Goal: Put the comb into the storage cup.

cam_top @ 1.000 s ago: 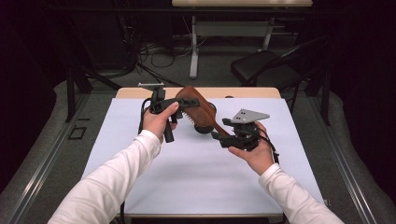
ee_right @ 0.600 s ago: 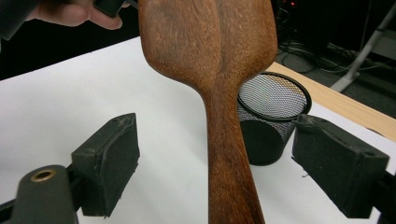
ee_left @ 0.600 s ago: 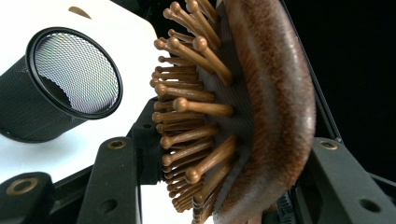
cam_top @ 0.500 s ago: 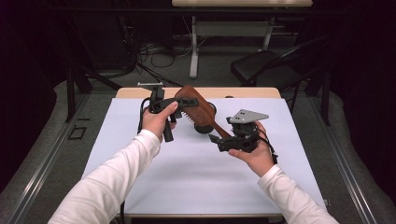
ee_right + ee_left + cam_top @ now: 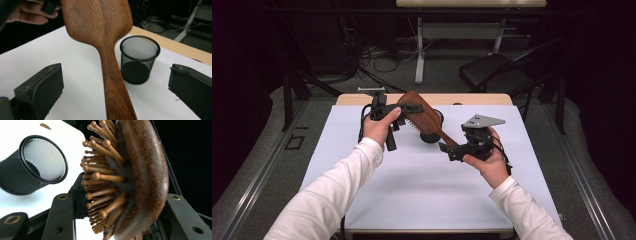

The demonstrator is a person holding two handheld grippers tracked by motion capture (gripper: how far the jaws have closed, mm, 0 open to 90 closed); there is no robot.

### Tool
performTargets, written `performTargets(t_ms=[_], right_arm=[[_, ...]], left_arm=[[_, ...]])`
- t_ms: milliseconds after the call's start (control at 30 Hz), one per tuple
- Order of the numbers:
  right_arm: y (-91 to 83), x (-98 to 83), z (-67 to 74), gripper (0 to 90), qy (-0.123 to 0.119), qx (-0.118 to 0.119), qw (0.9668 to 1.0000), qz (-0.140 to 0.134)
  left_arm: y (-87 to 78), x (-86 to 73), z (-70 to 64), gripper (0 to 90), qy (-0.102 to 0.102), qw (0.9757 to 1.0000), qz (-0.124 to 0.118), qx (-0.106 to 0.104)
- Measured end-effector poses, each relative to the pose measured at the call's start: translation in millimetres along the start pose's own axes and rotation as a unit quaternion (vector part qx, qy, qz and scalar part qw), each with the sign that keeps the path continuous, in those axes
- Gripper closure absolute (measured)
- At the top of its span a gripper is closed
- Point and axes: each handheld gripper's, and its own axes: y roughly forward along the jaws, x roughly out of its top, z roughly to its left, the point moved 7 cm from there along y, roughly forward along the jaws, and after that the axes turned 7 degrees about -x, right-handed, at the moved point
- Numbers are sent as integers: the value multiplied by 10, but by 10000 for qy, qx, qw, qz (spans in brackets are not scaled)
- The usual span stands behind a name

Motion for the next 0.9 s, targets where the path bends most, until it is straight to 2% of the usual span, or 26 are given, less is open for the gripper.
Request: performTargets(t_ms=[267, 367, 500, 600, 900], right_arm=[[-34, 0, -10, 0, 24, 101, 9999, -2], [-34, -8, -21, 0, 28, 85, 10000, 29], [-46, -11, -38, 0, 40, 78, 10000, 14], [-56, -9, -55, 0, 67, 59, 10000, -13], [-68, -34, -100, 0, 50, 9, 10000, 0]], left_arm=[[-18, 33, 31, 500, 214, 9996, -88, 166], [-17, 46, 39, 499, 238, 9995, -129, 183], [-26, 70, 52, 499, 414, 9987, -180, 247], [-36, 97, 59, 499, 462, 9983, -261, 256], [-68, 189, 40, 499, 886, 9937, -595, 355]])
